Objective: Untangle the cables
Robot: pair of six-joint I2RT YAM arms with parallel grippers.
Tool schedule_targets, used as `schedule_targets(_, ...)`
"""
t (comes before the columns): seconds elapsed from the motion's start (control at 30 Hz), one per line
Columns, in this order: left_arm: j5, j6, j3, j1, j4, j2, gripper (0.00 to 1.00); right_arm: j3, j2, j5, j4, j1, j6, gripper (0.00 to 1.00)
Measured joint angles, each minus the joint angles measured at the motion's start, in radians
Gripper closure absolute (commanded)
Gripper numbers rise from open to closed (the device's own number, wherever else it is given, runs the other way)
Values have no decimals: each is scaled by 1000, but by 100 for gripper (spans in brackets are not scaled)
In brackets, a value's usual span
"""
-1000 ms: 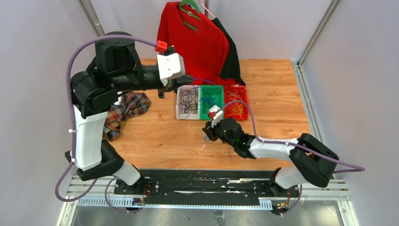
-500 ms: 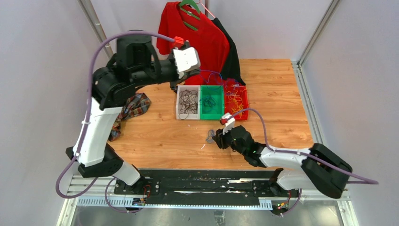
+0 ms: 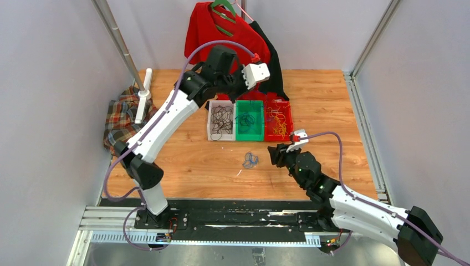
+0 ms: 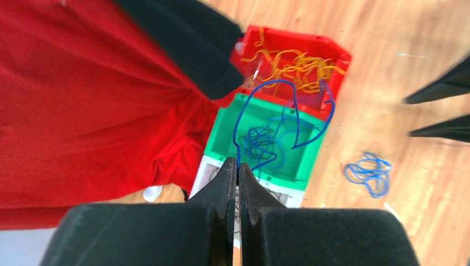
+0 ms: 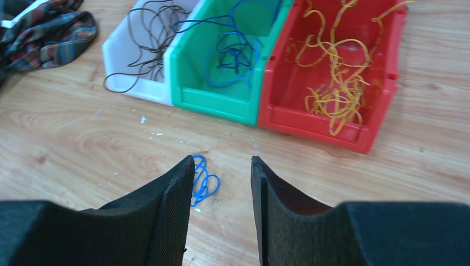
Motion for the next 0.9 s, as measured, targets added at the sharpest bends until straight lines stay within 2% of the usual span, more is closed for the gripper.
schedule_targets(0.2, -45, 2, 6, 89, 81, 144, 99, -11, -44, 78, -53, -8, 5, 59)
schedule_targets(0.43, -72, 16, 6, 103, 111, 256, 99, -27, -50, 109, -73, -10, 8, 60)
schedule_targets(0.63, -73, 10, -6, 103, 135, 289, 99, -27, -63, 118, -81, -10, 8, 61)
schedule_targets(0.9, -85, -12, -98, 100, 170, 313, 99, -27, -73, 119, -87, -10, 7, 62)
